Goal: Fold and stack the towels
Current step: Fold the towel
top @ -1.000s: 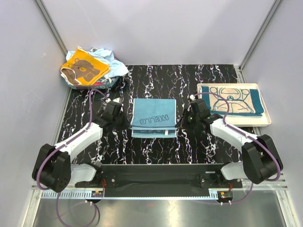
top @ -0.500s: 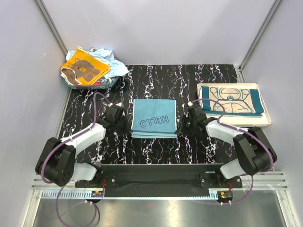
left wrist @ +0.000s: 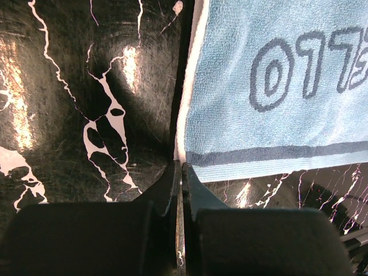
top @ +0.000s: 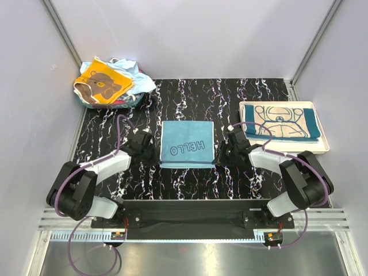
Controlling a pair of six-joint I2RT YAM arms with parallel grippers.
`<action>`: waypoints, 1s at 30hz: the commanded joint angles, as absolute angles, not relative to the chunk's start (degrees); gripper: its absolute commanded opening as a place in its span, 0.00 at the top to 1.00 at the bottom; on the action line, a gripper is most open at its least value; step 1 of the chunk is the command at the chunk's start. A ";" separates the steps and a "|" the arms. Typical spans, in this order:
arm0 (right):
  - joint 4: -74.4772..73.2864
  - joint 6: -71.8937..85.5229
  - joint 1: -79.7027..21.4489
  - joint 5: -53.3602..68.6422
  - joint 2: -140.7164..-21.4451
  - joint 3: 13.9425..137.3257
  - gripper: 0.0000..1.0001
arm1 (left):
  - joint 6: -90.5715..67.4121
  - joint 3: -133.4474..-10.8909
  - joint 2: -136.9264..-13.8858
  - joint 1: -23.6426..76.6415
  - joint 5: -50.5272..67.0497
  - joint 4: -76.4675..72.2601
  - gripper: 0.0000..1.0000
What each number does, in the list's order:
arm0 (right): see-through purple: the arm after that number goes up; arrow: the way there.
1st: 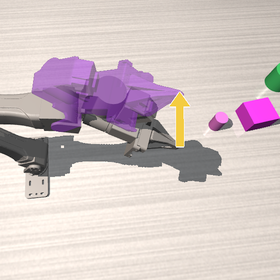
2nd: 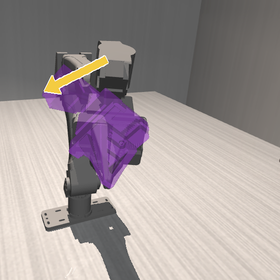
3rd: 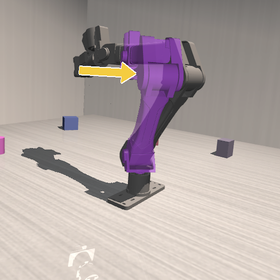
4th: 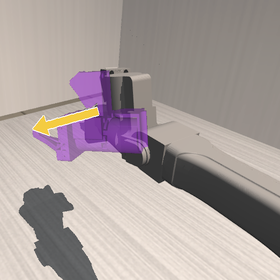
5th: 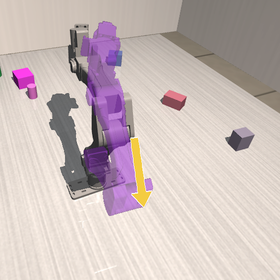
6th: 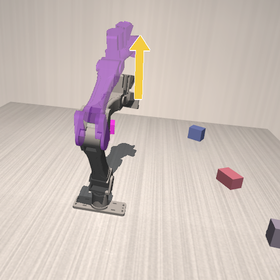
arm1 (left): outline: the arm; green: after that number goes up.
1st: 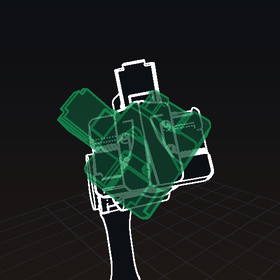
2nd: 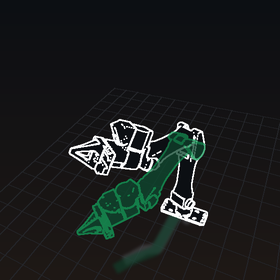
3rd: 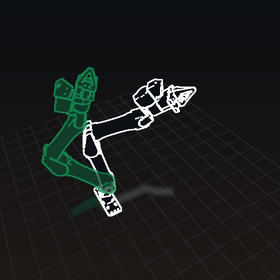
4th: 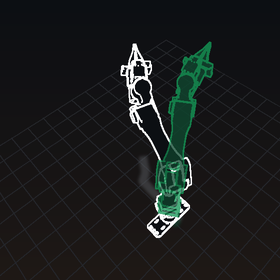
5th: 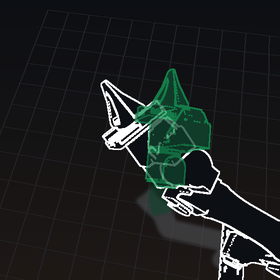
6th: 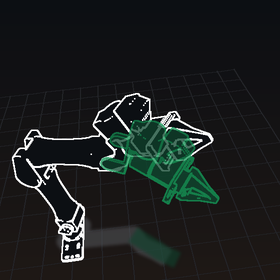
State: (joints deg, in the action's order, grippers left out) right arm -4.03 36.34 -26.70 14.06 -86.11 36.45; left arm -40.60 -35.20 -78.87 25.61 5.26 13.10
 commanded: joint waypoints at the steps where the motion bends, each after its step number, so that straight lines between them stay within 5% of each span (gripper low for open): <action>1: -2.11 36.74 -27.33 12.66 -86.22 35.60 0.98 | -40.78 -34.98 -79.36 25.84 5.27 11.16 1.00; 30: -9.76 35.51 -27.25 10.20 -76.82 36.65 0.97 | -40.25 -35.95 -72.16 26.19 4.48 16.70 1.00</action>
State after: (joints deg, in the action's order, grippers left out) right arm -7.77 36.32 -26.89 12.58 -78.15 35.75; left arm -40.58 -35.00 -73.58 26.24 5.32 15.90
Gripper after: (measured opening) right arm 0.028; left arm 0.015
